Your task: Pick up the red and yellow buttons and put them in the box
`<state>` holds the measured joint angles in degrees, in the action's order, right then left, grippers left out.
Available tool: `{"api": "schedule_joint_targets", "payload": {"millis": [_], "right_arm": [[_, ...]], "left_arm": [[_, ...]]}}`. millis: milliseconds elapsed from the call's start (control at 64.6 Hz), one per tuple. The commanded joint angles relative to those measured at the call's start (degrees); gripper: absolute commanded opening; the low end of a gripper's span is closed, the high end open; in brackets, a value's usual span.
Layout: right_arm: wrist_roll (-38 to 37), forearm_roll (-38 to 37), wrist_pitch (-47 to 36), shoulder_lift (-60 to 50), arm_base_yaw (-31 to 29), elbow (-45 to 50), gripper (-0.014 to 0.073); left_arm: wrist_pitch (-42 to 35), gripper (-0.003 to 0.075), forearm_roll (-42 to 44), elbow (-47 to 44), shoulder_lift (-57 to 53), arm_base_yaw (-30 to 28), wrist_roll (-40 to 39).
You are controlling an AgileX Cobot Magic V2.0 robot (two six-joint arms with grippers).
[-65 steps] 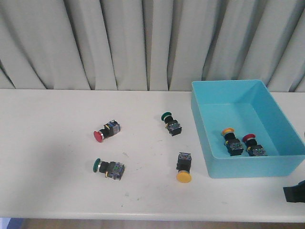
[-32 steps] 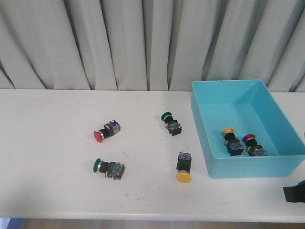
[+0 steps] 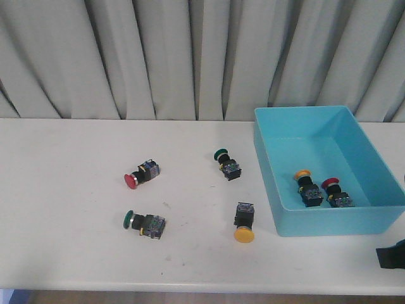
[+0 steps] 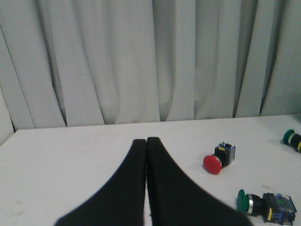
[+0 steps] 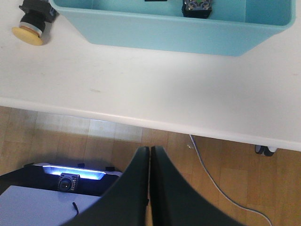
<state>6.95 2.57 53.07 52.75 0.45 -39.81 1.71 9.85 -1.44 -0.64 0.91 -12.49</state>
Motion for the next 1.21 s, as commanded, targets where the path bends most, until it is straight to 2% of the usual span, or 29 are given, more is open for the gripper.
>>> {"api": "schedule_joint_targets", "payload": {"millis": [0, 294, 1192], "right_arm": [[0.24, 0.05, -2.17, -0.48, -0.19, -1.36, -0.0007], [0.24, 0.05, -2.22, -0.48, -0.19, -1.36, -0.0007], [0.24, 0.05, -1.98, -0.48, -0.19, -1.36, -0.0007]], "left_arm": [[-4.42, -0.0008, -1.22, -2.91, -0.95, 0.03, 0.79], [-3.69, -0.0008, -8.89, -2.95, -0.95, 0.03, 11.94], [-3.64, -0.0008, -8.56, -2.89, -0.78, 0.03, 11.05]]}}
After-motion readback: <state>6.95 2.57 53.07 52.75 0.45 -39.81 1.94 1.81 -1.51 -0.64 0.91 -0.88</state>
